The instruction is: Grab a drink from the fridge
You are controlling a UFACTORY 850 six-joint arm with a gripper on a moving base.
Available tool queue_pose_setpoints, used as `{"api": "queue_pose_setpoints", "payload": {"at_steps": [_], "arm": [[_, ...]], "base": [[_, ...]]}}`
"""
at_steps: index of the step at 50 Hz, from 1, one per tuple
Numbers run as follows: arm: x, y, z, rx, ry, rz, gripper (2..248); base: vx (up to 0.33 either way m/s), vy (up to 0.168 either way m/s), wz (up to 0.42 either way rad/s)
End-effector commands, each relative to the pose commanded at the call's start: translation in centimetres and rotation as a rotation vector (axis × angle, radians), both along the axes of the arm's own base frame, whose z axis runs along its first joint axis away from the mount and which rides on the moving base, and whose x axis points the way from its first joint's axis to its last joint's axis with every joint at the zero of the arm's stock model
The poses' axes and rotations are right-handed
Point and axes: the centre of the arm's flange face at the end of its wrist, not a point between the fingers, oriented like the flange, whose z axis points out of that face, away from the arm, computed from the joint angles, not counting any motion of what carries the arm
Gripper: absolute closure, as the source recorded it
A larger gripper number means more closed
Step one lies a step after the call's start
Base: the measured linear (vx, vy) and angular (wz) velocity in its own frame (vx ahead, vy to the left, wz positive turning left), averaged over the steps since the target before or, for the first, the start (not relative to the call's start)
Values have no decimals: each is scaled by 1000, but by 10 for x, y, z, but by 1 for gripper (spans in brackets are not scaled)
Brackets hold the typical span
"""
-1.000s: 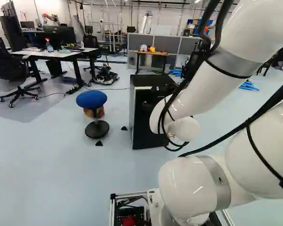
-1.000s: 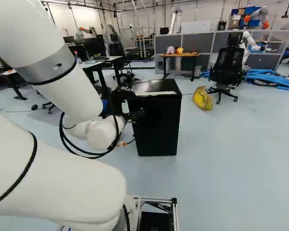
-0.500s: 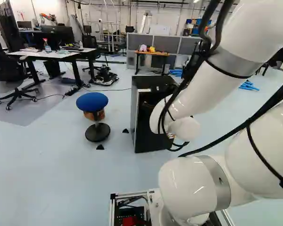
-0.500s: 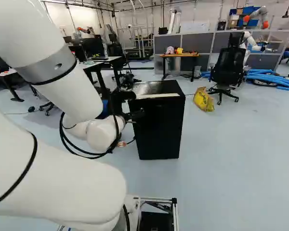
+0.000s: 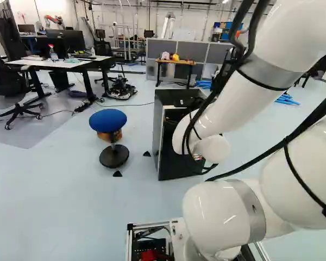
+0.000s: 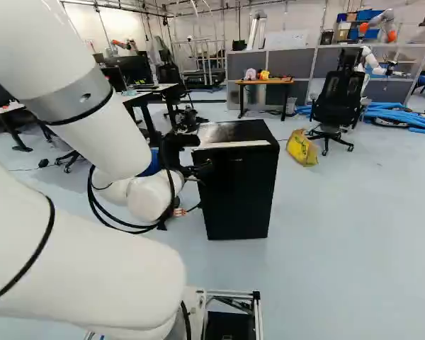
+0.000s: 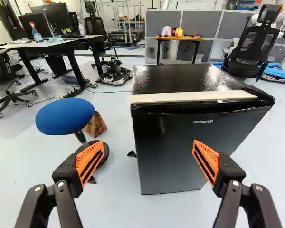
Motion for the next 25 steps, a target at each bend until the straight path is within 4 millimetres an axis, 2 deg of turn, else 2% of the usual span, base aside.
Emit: {"api": "queue_pose_setpoints", "payload": {"at_steps": [7, 25], "arm": [[0, 0, 0, 0, 0, 0, 3], [0, 0, 0, 0, 0, 2, 3]], "base": [[44, 45, -4], [-1, 0, -2]]}}
